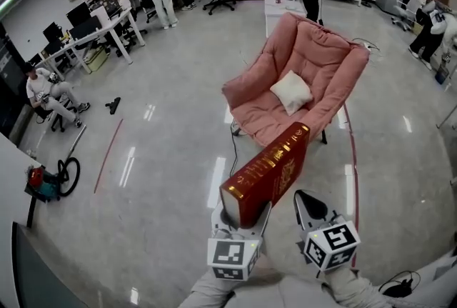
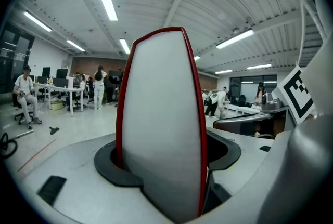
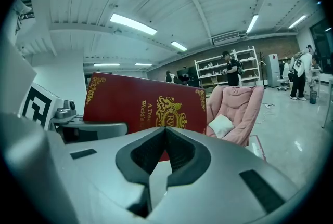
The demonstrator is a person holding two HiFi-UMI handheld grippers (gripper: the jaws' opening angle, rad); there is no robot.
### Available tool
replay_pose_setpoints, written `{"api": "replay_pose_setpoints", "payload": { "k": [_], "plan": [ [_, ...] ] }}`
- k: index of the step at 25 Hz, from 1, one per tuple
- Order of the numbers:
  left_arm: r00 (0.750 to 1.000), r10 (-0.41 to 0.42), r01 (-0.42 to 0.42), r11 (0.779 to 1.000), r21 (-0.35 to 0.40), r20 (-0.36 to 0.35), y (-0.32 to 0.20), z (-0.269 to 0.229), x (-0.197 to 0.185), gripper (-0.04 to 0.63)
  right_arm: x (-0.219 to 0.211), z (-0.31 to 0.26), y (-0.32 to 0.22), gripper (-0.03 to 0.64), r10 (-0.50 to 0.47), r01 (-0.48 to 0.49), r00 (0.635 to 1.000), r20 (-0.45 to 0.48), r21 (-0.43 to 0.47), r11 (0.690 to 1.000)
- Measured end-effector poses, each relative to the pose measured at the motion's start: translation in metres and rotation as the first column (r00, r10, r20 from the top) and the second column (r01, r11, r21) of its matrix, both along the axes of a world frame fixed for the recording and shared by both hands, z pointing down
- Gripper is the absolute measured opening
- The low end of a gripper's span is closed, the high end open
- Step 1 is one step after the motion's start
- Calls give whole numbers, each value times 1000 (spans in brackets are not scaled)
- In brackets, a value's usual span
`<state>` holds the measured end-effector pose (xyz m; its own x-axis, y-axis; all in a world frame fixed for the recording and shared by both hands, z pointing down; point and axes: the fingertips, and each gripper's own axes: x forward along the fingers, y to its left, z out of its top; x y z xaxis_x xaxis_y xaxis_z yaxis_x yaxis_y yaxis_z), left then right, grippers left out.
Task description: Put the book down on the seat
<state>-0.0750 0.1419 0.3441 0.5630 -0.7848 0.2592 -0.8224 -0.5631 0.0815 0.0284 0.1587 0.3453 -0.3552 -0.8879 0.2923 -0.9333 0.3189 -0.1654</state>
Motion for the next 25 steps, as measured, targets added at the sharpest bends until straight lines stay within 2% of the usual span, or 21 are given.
{"api": "replay_pose_setpoints", "payload": {
  "k": [4,16,25],
  "plan": [
    [1000,6,-6,1000,-11,-17,-44,1,-9,339,-6,0,-41,5,11,-10,1000,-10,3,1000],
    [999,54,-54,998,-12,10,-162,10,-22,339,-21,2,-159,5,41,-40,999,-26,9,999],
    [998,57,-57,997,-60,-3,-220,24,-29,339,-20,18,-199,5,74,-76,996,-42,-49,996]
  ]
}}
